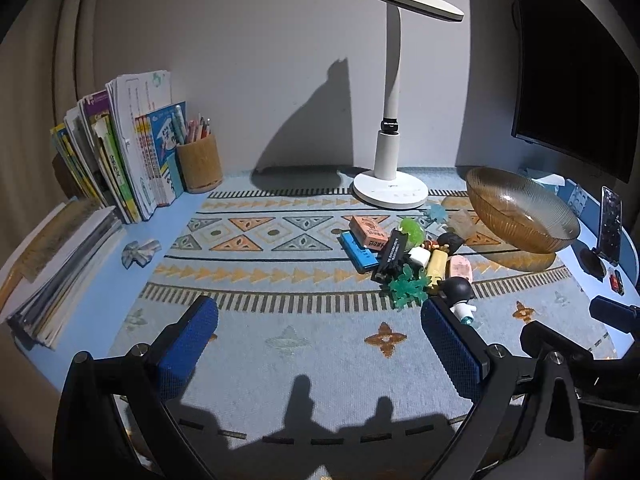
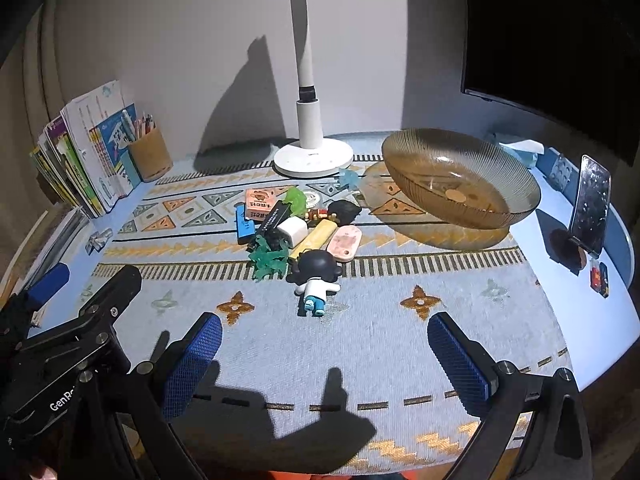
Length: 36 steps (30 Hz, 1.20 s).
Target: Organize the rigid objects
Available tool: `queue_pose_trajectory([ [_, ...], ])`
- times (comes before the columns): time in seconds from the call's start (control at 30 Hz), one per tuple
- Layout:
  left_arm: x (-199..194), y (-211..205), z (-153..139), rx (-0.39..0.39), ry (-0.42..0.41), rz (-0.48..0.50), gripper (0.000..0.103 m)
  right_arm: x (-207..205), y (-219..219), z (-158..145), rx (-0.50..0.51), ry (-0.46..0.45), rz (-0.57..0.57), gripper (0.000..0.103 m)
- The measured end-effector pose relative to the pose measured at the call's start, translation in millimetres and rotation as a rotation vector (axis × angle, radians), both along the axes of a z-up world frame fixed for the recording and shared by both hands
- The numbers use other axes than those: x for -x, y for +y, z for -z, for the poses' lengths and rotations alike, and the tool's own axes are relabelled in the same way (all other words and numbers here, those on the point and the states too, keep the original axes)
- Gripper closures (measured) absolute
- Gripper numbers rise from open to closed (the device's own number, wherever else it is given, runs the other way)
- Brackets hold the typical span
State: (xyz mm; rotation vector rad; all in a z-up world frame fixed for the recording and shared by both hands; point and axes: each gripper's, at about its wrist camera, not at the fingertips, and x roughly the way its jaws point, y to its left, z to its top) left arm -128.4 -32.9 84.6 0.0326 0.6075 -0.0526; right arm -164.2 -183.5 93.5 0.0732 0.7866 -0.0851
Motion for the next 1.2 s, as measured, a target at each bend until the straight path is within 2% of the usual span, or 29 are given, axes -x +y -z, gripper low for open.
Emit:
queue_pose_trajectory([
  [0.3, -1.2, 1.0, 1.6, 0.008, 0.007, 0.005, 0.001, 1.8, -0.5, -0.1, -0.005, -0.001, -0.002, 0.0],
  [0.57, -18.1, 1.8, 21.5, 0.001, 0.058, 0.078, 0.001, -9.1, -3.1, 11.4, 0.036, 0.013, -0.022, 0.0],
  [0.67, -43.9, 8.3, 32.0, 0.064, 0.148, 0.156, 0.001, -19.0, -5.6, 19.9, 0.037, 0.026, -0.039, 0.0],
  [0.77, -80.0, 19.2, 42.1, 0.131, 0.24, 0.201, 0.001, -29.3, -8.9, 30.0, 0.013, 0.048, -0.067, 0.009],
  [0.83, -100.6, 24.0, 45.8, 0.147, 0.261, 0.187, 0.001, -38.2, -12.5, 38.0, -0.011, 0.065, -0.077, 0.014],
  [0.9, -126.6, 23.4, 49.0, 0.125, 0.268, 0.163, 0.002, -48.6, -17.5, 47.1, -0.041, 0.09, -0.074, 0.02],
  [1.03, -160.9, 6.7, 60.6, 0.079, 0.304, 0.18, 0.004, -64.9, -26.4, 62.7, -0.101, 0.127, -0.066, 0.023],
  [1.1, -172.9, -4.6, 68.9, 0.054, 0.322, 0.197, 0.011, -71.7, -29.8, 68.2, -0.108, 0.135, -0.063, 0.024],
  [1.2, -191.2, -13.9, 79.8, 0.041, 0.361, 0.2, 0.015, -78.6, -31.8, 73.5, -0.111, 0.14, -0.067, 0.024],
])
